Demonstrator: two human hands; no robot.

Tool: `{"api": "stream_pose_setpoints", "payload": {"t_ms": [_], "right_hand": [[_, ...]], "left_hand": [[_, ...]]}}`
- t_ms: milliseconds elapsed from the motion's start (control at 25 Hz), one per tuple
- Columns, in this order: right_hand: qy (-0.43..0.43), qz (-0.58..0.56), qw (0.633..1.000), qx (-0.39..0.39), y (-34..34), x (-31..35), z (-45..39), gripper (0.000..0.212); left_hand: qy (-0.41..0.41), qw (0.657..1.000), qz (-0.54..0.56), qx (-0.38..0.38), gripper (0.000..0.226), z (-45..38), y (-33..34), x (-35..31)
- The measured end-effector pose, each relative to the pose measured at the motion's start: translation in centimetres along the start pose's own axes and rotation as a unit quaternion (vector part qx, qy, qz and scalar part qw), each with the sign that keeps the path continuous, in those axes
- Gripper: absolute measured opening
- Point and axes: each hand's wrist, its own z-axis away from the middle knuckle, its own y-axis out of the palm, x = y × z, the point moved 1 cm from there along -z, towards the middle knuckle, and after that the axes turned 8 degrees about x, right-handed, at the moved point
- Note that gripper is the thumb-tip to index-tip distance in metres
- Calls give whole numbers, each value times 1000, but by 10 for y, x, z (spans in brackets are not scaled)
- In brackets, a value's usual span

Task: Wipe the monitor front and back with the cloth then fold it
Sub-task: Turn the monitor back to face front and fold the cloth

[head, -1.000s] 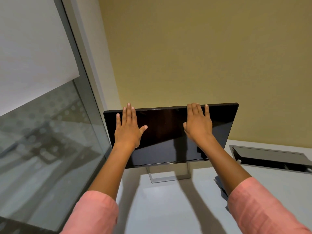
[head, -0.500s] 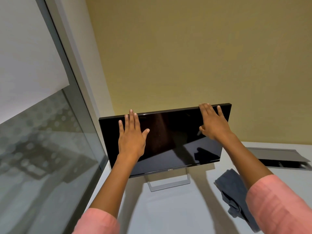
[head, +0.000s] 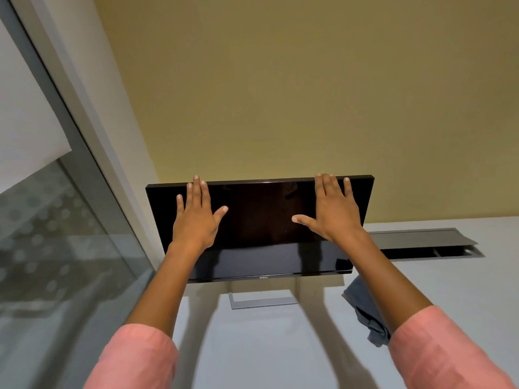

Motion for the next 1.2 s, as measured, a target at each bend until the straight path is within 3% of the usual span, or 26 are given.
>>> {"api": "stream_pose_setpoints", "payload": {"t_ms": [840, 1000, 1200], "right_hand": [[-14, -22, 999, 47, 3, -7, 2, 114], [-34, -22, 998, 39, 3, -14, 12, 113], [-69, -26, 997, 19, 7, -22, 23, 106]], "left_hand": [[33, 999, 28, -31, 63, 0, 2, 9], [15, 998, 63, -14, 61, 6, -3, -6], [47, 998, 37, 3, 60, 18, -5, -42]]}}
